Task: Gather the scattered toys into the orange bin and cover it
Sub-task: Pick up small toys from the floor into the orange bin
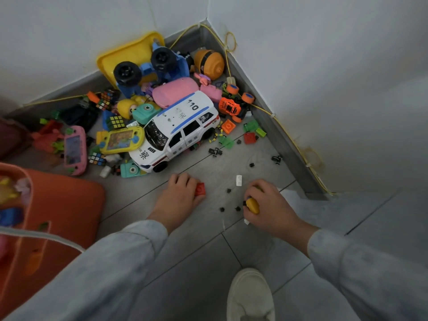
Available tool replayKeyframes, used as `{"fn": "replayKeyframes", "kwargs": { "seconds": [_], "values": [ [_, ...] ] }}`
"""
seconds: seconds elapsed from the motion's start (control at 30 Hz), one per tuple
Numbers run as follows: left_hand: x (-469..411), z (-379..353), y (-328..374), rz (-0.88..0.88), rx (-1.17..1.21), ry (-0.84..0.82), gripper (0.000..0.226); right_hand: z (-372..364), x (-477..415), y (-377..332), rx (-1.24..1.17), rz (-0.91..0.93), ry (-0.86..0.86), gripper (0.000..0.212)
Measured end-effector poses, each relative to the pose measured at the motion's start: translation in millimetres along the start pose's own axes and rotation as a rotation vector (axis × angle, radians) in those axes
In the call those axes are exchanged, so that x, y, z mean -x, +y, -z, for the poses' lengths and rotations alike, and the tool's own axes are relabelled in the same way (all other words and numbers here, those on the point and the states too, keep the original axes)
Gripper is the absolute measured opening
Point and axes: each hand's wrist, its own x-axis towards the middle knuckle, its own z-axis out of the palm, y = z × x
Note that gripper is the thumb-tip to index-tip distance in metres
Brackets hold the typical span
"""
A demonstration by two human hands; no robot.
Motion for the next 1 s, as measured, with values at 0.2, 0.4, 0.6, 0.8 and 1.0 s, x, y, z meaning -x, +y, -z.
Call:
{"fn": "replayKeyframes", "kwargs": {
  "seconds": [0.2,0.4,0.6,0.8,1.0],
  "values": [
    [27,51,0,0.017,-0.031,0.085,0.060,14,-7,-39,0.022,0.081,0.016,0.019],
    [75,116,-10,0.011,-0.091,0.204,0.059,36,-20,-102,0.123,0.226,0.018,0.018],
    [123,186,-46,0.076,-0.103,0.400,0.054,76,-47,-190,0.180,0.460,0.061,0.015],
    [181,248,-104,0.204,-0.100,0.551,0.054,103,-80,-301,0.167,0.661,0.119,0.013],
    [251,277,-175,0.423,-0.104,0.495,0.055,73,-88,-403,0.230,0.813,0.046,0.016]
  ]
}}
